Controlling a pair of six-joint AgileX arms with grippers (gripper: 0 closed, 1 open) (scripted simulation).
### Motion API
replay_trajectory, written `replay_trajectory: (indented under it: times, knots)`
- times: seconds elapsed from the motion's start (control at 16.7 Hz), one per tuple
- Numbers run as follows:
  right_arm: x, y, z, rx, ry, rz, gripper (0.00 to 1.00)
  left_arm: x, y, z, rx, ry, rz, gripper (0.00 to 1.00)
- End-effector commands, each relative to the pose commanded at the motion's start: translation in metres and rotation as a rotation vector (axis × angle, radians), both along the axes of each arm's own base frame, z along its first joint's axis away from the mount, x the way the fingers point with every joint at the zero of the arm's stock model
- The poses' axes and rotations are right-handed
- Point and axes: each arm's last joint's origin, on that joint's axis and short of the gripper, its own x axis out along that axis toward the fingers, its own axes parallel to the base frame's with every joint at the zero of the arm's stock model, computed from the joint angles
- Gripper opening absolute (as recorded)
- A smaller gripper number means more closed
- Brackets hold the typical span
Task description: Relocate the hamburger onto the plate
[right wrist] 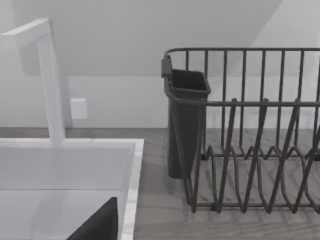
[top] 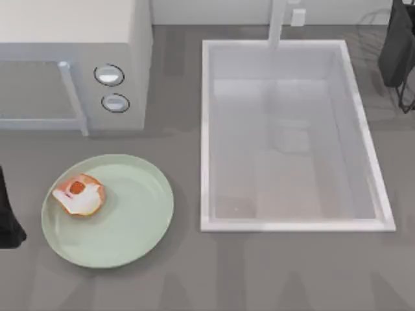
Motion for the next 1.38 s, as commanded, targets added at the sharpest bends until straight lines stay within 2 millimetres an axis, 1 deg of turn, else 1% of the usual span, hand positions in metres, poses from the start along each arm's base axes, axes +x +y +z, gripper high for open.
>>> replay_trajectory:
  times: [0.12,0.24,0.36,0.48,0.66,0.78,0.84,0.9,1.02,1.2,1.38]
  knots:
    - [0.000,0.000,0.000,0.000,0.000,0.000,1.00,0.000,0.000,0.000,0.000,0.000,0.000,1.00]
    - [0.000,0.000,0.000,0.000,0.000,0.000,1.00,0.000,-0.002,0.006,0.015,0.016,-0.015,1.00]
    - [0.000,0.000,0.000,0.000,0.000,0.000,1.00,0.001,-0.005,0.021,0.050,0.055,-0.045,1.00]
    - [0.000,0.000,0.000,0.000,0.000,0.000,1.00,0.006,-0.009,0.041,0.104,0.127,-0.084,1.00]
    - [0.000,0.000,0.000,0.000,0.000,0.000,1.00,0.025,-0.020,0.069,0.211,0.309,-0.158,1.00]
    - [0.000,0.000,0.000,0.000,0.000,0.000,1.00,0.048,-0.029,0.078,0.295,0.477,-0.219,1.00]
    - [0.000,0.000,0.000,0.000,0.000,0.000,1.00,0.061,-0.035,0.079,0.340,0.573,-0.253,1.00]
    - [0.000,0.000,0.000,0.000,0.000,0.000,1.00,0.076,-0.042,0.078,0.385,0.676,-0.289,1.00]
    - [0.000,0.000,0.000,0.000,0.000,0.000,1.00,0.106,-0.056,0.068,0.470,0.885,-0.364,1.00]
    - [0.000,0.000,0.000,0.000,0.000,0.000,1.00,0.147,-0.075,0.042,0.569,1.173,-0.467,1.00]
    - [0.000,0.000,0.000,0.000,0.000,0.000,1.00,0.179,-0.087,0.020,0.621,1.372,-0.536,1.00]
